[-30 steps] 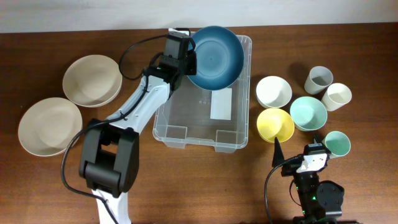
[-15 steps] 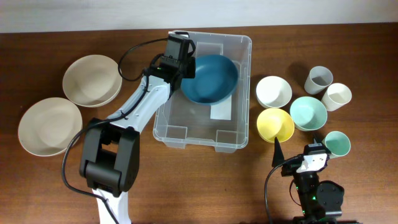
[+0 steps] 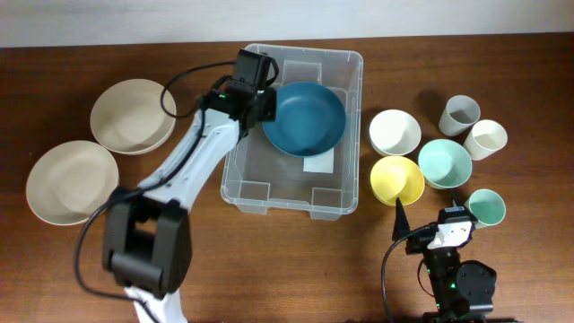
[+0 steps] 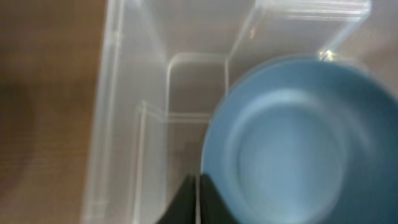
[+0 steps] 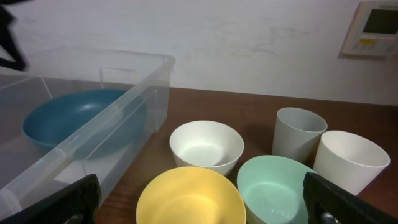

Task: Pack container
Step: 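Lower the teal plate flat into the container and release it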

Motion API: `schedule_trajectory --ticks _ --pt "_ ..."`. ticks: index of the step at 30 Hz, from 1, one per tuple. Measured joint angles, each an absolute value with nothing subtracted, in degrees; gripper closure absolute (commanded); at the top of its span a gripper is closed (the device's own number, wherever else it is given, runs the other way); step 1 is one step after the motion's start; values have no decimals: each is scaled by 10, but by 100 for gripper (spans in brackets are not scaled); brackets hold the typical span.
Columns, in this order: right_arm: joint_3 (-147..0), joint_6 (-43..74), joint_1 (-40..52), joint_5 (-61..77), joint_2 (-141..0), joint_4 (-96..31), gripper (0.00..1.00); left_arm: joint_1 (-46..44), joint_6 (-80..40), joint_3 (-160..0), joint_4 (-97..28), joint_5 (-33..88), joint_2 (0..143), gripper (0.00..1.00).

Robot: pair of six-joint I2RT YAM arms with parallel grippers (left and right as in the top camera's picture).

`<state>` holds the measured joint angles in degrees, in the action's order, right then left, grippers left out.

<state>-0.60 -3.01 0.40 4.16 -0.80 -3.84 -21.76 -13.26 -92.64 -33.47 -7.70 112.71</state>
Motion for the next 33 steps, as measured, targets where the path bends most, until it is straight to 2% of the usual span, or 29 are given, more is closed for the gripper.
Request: schedule_trajectory --ticks 7,23,33 --pt "-6 -30 4 42 -8 -39 1 -238 -167 -933 -597 -51 1073 99" --pt "-6 -30 4 42 -8 -39 1 -323 -192 -904 -774 -45 1074 99" --pt "-6 -30 4 42 -8 -39 1 -371 -204 -904 -830 -45 1074 99"
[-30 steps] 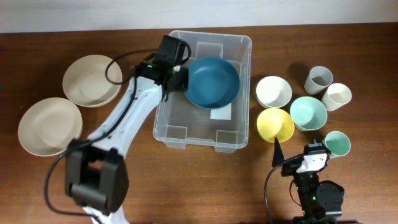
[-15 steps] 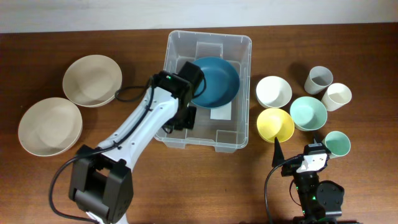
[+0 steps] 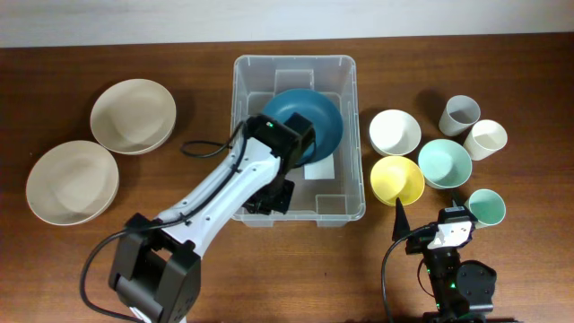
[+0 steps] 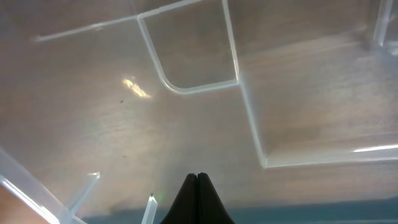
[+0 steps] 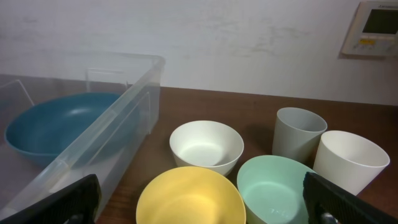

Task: Pack container
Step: 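Lower the teal plate flat into the container and release it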

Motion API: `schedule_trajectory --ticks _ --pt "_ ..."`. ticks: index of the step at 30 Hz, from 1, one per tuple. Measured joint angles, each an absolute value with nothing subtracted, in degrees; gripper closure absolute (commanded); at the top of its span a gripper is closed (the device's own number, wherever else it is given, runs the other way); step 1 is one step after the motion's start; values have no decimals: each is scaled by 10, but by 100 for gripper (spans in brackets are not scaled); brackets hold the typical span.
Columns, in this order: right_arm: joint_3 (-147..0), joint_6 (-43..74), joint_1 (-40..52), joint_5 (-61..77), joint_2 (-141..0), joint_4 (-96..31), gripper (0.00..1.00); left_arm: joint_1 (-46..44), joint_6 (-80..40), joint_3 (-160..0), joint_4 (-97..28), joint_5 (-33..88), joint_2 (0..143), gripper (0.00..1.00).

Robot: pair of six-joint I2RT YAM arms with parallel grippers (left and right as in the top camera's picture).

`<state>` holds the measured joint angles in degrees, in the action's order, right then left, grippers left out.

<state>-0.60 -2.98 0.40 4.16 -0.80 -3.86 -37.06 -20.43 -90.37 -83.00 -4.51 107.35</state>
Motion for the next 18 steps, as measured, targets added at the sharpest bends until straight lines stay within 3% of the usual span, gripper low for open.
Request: schedule_trajectory --ticks 7,18 --pt "-6 -30 4 42 -8 -39 1 -378 -206 -904 -780 -51 1074 99" --pt "-6 -30 4 42 -8 -39 1 -373 -208 -913 -590 -90 1074 99"
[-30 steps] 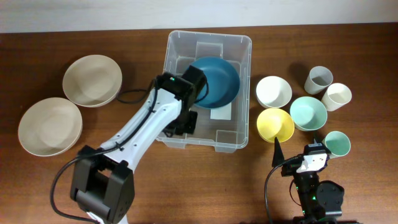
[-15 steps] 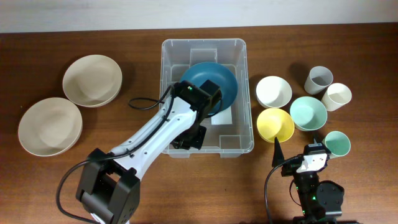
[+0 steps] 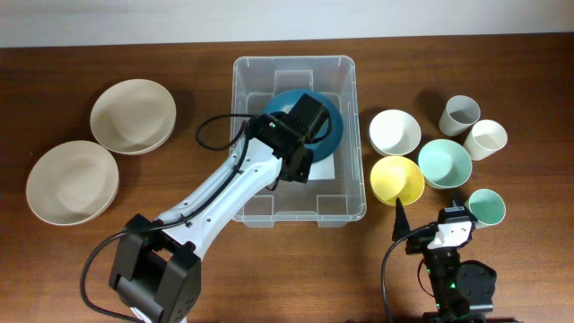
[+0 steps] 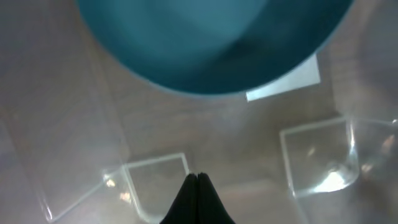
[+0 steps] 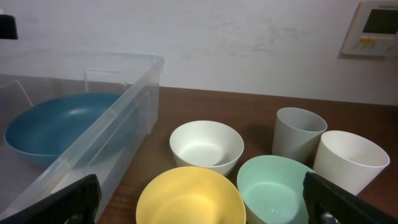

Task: Pack container
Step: 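Lower the teal plate flat into the container and release it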

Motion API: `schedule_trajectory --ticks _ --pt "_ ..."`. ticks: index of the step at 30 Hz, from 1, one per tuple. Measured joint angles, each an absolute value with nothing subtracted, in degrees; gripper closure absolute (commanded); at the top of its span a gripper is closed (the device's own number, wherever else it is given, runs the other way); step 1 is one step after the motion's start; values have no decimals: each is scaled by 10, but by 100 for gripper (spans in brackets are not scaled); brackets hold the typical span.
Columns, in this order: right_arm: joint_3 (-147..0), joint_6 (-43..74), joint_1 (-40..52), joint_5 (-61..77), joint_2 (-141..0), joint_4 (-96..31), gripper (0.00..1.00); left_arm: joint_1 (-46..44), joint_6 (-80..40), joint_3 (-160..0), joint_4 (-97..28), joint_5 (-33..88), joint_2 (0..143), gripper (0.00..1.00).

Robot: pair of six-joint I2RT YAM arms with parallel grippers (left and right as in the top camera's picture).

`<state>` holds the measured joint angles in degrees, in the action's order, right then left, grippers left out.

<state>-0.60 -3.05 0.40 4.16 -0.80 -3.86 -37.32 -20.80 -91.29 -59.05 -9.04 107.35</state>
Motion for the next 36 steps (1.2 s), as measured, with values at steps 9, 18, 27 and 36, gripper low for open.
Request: schedule_trajectory --ticks 9,18,27,36 --pt "-6 -30 4 42 -8 -39 1 -373 -202 -914 -531 -77 1083 99" --pt "-6 -30 4 42 -8 -39 1 -373 -166 -914 -477 -40 1142 99" --pt "-6 -30 4 42 -8 -39 1 -373 -143 -914 -437 -34 1177 99" --pt "-6 -30 4 42 -8 -39 1 -373 -143 -914 -432 -34 1180 99"
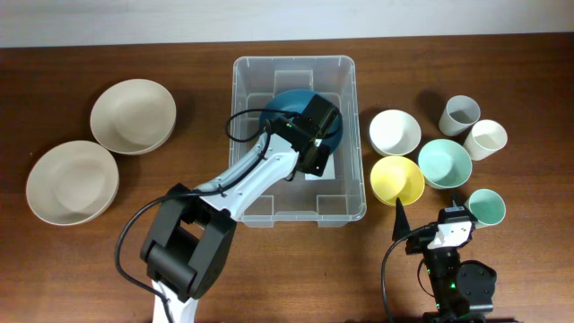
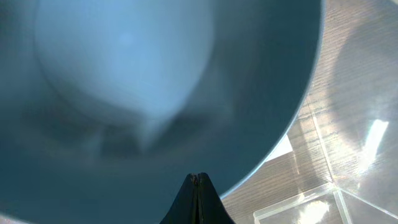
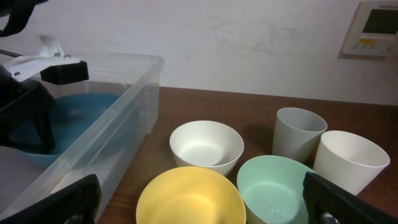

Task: Pack container
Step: 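Lower the teal plate flat into the container and release it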

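The clear plastic container (image 1: 294, 59) stands mid-table with the dark blue bowl (image 1: 282, 103) lying in its far half. My left gripper (image 1: 316, 135) hangs low over the bowl's right side. In the left wrist view the blue bowl (image 2: 124, 74) fills the frame, and the left gripper (image 2: 199, 180) is shut with nothing between its fingers. My right gripper (image 1: 446, 235) rests near the front edge at the right. In its own view the right gripper (image 3: 200, 198) is open, looking over the yellow bowl (image 3: 189, 196).
Two beige bowls (image 1: 133, 115) (image 1: 72, 182) lie left of the container. To its right are a white bowl (image 1: 395, 132), yellow bowl (image 1: 397, 179), mint bowl (image 1: 444, 163), grey cup (image 1: 459, 114), white cup (image 1: 485, 139) and mint cup (image 1: 485, 207). A white label (image 2: 283, 149) lies on the container floor.
My left gripper has shifted slightly right and stands closer over the blue bowl, whose inside now fills the wrist view. The bowl, the container and the right arm have not moved.
My left gripper was shut at the blue bowl's left rim, with the container skewed on the table. Then the container stood straight with the bowl in it and the gripper near its front. After that the gripper was over the bowl's front edge, and now over its inside.
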Motion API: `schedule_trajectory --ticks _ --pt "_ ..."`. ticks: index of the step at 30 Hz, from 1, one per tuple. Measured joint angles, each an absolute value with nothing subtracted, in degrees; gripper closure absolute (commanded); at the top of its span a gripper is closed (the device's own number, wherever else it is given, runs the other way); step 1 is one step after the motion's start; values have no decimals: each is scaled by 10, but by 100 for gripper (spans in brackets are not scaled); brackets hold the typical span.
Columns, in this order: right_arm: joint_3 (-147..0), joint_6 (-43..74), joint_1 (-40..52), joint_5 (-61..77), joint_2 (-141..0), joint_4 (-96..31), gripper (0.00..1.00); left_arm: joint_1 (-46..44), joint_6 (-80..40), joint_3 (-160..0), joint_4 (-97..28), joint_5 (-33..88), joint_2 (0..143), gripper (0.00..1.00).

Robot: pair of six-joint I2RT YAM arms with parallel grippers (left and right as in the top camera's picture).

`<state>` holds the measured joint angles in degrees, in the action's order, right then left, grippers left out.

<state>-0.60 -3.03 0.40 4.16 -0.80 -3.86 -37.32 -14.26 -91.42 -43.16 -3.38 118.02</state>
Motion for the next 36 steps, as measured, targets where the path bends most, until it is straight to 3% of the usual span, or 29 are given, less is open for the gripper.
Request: schedule_trajectory --ticks 19,36 --pt "-6 -30 4 42 -8 -39 1 -373 -141 -1017 -507 -34 1187 99" --pt "-6 -30 4 42 -8 -39 1 -415 -99 -1019 -576 -12 1187 99"
